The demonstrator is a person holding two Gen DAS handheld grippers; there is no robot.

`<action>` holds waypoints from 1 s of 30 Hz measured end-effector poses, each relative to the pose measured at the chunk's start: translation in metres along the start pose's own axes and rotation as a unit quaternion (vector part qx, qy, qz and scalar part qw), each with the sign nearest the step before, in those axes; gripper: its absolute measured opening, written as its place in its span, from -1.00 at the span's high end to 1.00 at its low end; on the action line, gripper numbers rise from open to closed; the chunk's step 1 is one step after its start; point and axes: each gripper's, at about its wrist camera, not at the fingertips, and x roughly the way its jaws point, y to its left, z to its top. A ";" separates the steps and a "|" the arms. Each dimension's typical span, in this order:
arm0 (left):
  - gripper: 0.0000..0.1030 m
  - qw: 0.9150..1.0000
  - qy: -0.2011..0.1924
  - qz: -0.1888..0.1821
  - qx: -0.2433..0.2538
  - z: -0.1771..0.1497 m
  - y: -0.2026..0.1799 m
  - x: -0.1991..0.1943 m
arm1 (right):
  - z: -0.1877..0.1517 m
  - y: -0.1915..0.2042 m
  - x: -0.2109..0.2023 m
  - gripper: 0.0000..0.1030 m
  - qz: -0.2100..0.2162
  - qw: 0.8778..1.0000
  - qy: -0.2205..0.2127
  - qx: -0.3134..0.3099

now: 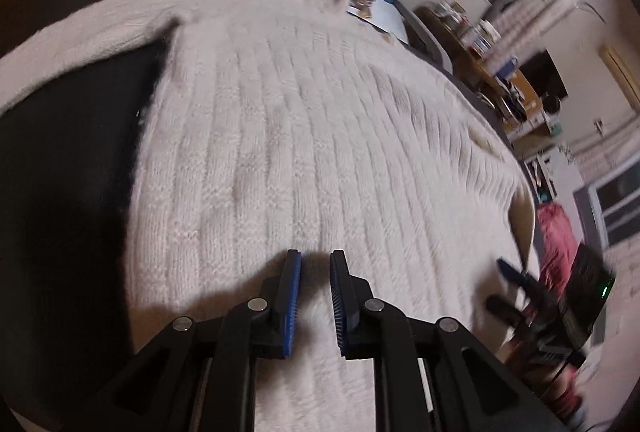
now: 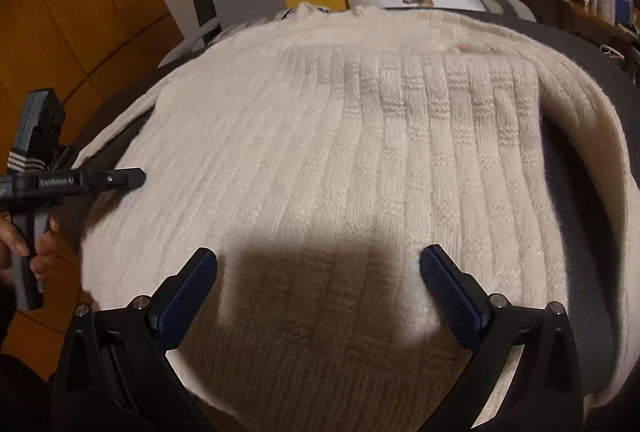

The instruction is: Fold clothes

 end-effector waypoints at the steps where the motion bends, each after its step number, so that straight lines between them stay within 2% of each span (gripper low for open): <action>1: 0.72 1.000 -0.005 0.003 0.007 0.005 -0.005 0.000 | -0.001 -0.001 -0.001 -0.99 0.004 1.000 -0.005 0.003; 5: 0.71 0.998 -0.025 -0.011 0.060 0.029 -0.044 0.005 | 0.001 -0.015 -0.027 -0.98 0.016 0.999 -0.023 0.035; 8: 0.70 0.994 -0.021 -0.015 0.105 0.033 -0.080 0.019 | -0.008 -0.032 -0.075 -0.98 -0.036 0.994 -0.094 0.040; 10: 0.69 0.991 -0.011 -0.021 0.129 0.031 -0.101 0.028 | -0.018 -0.052 -0.104 -0.98 -0.074 0.988 -0.119 0.057; 14: 0.69 0.983 0.005 -0.006 0.182 0.019 -0.135 0.048 | -0.042 -0.110 -0.146 -0.98 -0.169 0.967 -0.110 0.157; 17: 0.69 0.978 0.016 0.001 0.207 0.010 -0.147 0.055 | -0.056 -0.147 -0.157 -0.98 -0.181 0.954 -0.115 0.211; 20: 0.69 0.976 0.027 0.006 0.218 0.004 -0.151 0.063 | -0.058 -0.158 -0.152 -0.98 -0.189 0.955 -0.117 0.198; 23: 0.69 0.976 0.035 0.009 0.214 0.001 -0.147 0.073 | -0.061 -0.169 -0.135 -0.98 -0.208 0.957 -0.088 0.183; 24: 0.69 0.975 0.031 0.009 0.218 0.000 -0.147 0.074 | -0.064 -0.173 -0.127 -0.93 -0.220 0.956 -0.063 0.184; 25: 0.69 0.974 0.030 0.011 0.223 -0.001 -0.148 0.074 | -0.065 -0.178 -0.114 -0.76 -0.233 0.954 -0.034 0.184; 27: 0.69 0.973 0.030 0.014 0.228 -0.001 -0.149 0.075 | -0.066 -0.179 -0.111 -0.66 -0.241 0.953 -0.037 0.180; 28: 0.69 0.973 0.027 0.014 0.228 0.000 -0.150 0.074 | -0.065 -0.179 -0.111 -0.50 -0.245 0.952 -0.037 0.178; 29: 0.69 0.974 0.018 0.012 0.227 0.002 -0.151 0.069 | -0.064 -0.179 -0.112 -0.12 -0.246 0.952 -0.039 0.177; 30: 0.69 0.974 0.008 0.009 0.226 0.004 -0.153 0.064 | -0.062 -0.179 -0.113 0.15 -0.247 0.952 -0.041 0.176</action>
